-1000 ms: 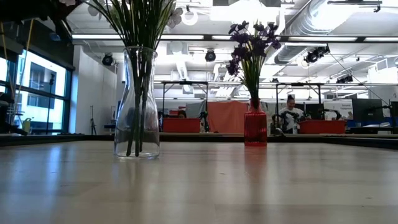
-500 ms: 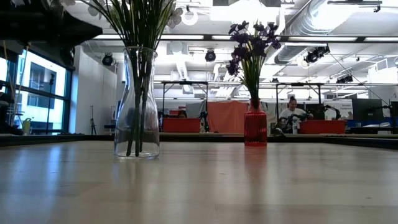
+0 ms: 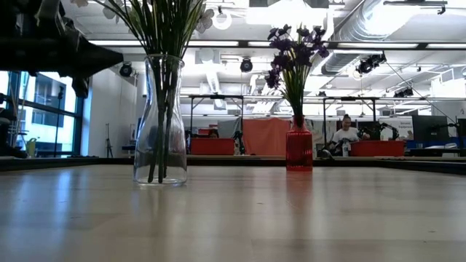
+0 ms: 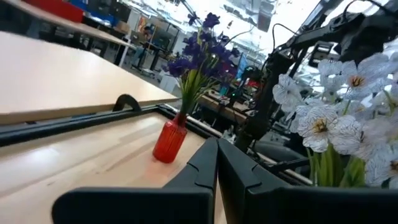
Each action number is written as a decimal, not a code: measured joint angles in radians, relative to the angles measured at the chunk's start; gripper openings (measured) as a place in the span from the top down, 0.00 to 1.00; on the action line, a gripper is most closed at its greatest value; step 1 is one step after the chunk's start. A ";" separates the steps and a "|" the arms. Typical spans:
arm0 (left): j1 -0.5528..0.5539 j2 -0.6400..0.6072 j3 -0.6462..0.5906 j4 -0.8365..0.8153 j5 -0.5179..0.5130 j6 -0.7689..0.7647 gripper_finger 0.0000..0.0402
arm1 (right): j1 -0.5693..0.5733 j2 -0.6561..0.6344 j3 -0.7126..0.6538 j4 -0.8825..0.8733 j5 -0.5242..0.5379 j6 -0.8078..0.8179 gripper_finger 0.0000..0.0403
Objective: Sort flowers into vase by color
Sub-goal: Return to Home Position
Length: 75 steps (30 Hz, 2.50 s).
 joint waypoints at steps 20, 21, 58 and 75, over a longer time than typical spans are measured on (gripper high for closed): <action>0.000 -0.003 -0.001 -0.022 0.008 -0.074 1.00 | -0.039 -0.438 -0.743 0.670 -0.073 -0.095 1.00; 0.000 -0.003 -0.001 -0.022 0.008 -0.074 1.00 | -0.078 -0.477 -0.797 0.718 -0.115 -0.133 1.00; -0.001 -0.003 -0.001 -0.023 0.008 -0.074 1.00 | -0.445 -1.292 -1.526 0.918 -0.411 -0.421 1.00; -0.001 -0.003 -0.001 -0.023 0.008 -0.074 1.00 | -0.445 -1.292 -1.526 0.909 -0.363 -0.364 1.00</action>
